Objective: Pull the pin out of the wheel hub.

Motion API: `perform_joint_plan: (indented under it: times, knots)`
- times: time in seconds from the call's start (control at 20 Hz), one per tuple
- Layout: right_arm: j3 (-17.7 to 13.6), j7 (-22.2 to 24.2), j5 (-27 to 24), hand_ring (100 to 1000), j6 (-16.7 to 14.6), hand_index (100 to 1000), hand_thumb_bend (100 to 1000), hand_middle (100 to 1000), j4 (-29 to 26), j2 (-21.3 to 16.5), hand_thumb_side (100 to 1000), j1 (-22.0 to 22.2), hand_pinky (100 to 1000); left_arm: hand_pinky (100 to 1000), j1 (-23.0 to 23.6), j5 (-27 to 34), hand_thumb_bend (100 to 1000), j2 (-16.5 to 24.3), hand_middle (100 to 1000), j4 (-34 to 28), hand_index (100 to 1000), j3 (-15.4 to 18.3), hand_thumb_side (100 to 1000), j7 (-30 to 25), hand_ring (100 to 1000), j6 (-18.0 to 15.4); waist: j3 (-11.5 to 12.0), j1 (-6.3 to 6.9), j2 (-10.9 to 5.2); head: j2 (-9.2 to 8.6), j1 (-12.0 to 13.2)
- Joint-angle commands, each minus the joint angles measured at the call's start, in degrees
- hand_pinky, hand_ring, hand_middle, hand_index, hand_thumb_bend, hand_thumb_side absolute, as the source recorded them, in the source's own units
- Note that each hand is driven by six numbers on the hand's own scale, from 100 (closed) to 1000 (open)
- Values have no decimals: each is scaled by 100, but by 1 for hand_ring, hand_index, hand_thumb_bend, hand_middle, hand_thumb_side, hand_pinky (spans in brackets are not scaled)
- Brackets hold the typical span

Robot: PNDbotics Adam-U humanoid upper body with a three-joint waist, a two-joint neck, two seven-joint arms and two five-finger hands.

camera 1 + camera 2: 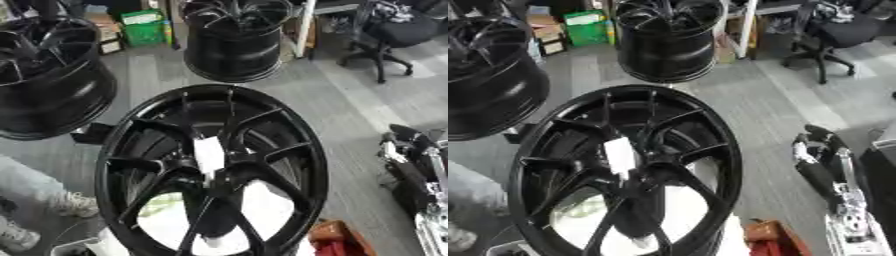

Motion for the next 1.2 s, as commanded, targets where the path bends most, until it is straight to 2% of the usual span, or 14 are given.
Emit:
perform_joint_plan:
  times: [0.05, 0.35, 0.55, 0.85, 1.2]
  knots:
    - [-32, -15, -5, 522, -13, 781, 100, 638, -65, -26, 341, -47, 642, 672, 2, 307, 119, -305, 697, -756, 787, 162, 476, 437, 625, -5, 3, -9, -11, 27, -23]
    - [-12, 14, -27, 522, -21, 781, 100, 637, -77, 22, 340, -56, 642, 643, 69, 953, 100, -1493, 650, -1869, 755, 221, 491, 996, 590, 136, 1, -65, 25, 27, -43]
    - [-31, -8, -30, 522, -23, 781, 100, 637, -87, 33, 341, -62, 642, 640, 91, 1217, 100, -2043, 639, -2326, 745, 205, 488, 1382, 584, 229, 19, -77, 45, 27, -31]
    - [-22, 2, -38, 522, -24, 781, 100, 637, -93, 49, 341, -59, 642, 642, 121, 1427, 100, -2569, 631, -2500, 733, 141, 485, 1726, 583, 194, 90, -112, 56, 27, -20]
    - [-17, 7, -43, 522, -30, 781, 100, 637, -113, 59, 343, -66, 642, 646, 131, 1499, 100, -2815, 631, -2471, 735, 16, 486, 1931, 585, 107, 94, -134, 71, 27, 14]
